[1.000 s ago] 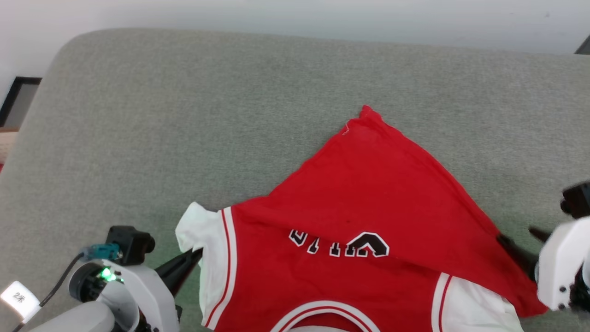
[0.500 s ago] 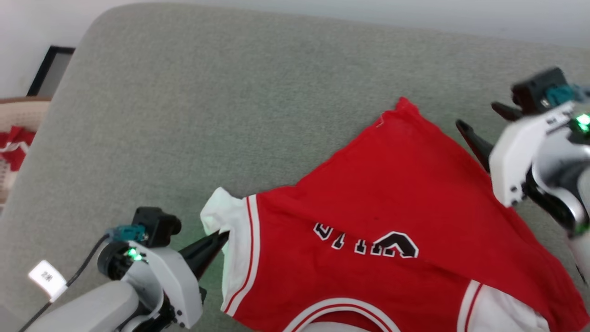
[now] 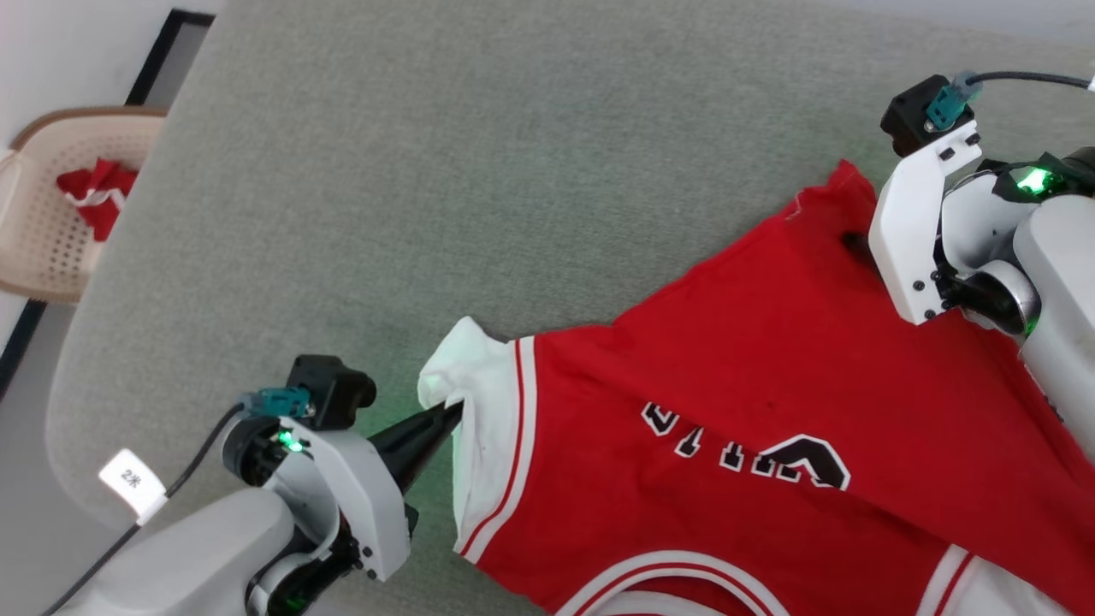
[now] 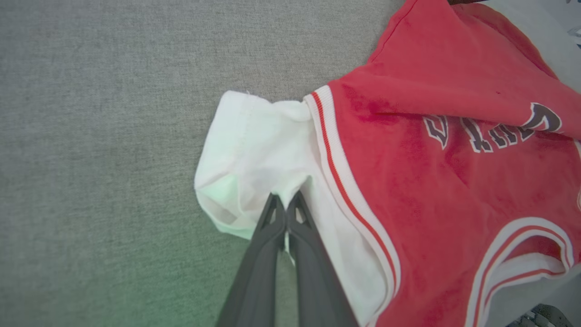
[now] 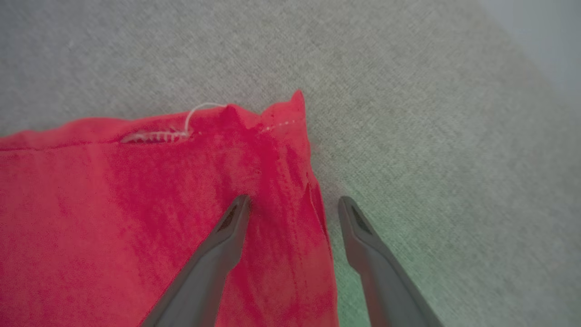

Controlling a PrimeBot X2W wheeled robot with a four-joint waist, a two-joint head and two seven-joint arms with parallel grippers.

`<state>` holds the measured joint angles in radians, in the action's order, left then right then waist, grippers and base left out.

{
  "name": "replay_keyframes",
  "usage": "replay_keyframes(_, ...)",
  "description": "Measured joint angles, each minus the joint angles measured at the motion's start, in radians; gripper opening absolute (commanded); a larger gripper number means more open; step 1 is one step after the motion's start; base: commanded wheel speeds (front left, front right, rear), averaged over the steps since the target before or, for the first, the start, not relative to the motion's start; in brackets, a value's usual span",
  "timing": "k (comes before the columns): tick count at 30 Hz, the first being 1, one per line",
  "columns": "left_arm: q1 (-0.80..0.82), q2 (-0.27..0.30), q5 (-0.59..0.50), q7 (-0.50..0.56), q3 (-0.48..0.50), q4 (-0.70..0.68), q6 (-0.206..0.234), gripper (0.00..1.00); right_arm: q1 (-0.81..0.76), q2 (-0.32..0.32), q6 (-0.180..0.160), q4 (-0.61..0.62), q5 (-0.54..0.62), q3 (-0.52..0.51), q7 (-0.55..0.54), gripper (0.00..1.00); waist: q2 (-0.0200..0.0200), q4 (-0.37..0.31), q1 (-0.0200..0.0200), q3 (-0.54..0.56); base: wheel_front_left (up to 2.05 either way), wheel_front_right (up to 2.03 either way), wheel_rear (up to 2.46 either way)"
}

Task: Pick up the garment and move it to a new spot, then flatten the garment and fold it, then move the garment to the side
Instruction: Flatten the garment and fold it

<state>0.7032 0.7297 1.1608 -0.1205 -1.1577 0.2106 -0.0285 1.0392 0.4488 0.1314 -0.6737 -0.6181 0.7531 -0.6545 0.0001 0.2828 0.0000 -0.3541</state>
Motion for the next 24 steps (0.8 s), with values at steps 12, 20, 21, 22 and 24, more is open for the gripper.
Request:
replay_keyframes(12, 0.017, -0.037, 0.0, 0.003, -0.007, 0.064, -0.032, 0.0, 0.101, -0.005, 0.0, -0.135, -0.172, 0.155, -0.114, 0.0, 0.0, 0.045, 0.0, -0.017, 0.0, 0.0, 0.0)
replay_keyframes(20, 0.053, 0.018, 0.003, 0.071, -0.009, 0.057, -0.027, 0.0, 0.108, 0.027, 0.0, -0.131, -0.21, 0.223, -0.034, 0.0, 0.0, 0.011, 0.0, 0.03, 0.0, 0.0, 0.0)
replay_keyframes(21, 0.061, 0.029, 0.013, 0.085, -0.003, 0.053, -0.023, 0.0, 0.11, 0.035, 0.0, -0.128, -0.211, 0.226, -0.014, 0.0, 0.0, 0.005, 0.0, 0.038, 0.0, 0.0, 0.0)
replay_keyframes(22, 0.071, 0.037, 0.023, 0.1, 0.004, 0.049, -0.018, 0.0, 0.116, 0.043, 0.0, -0.125, -0.211, 0.229, 0.011, 0.0, 0.0, -0.001, 0.0, 0.047, 0.0, 0.0, 0.0)
replay_keyframes(24, 0.098, 0.058, 0.031, 0.137, 0.014, 0.042, -0.003, 0.0, 0.133, 0.055, 0.0, -0.123, -0.208, 0.226, 0.063, 0.0, 0.0, -0.012, 0.0, 0.066, 0.0, 0.0, 0.0)
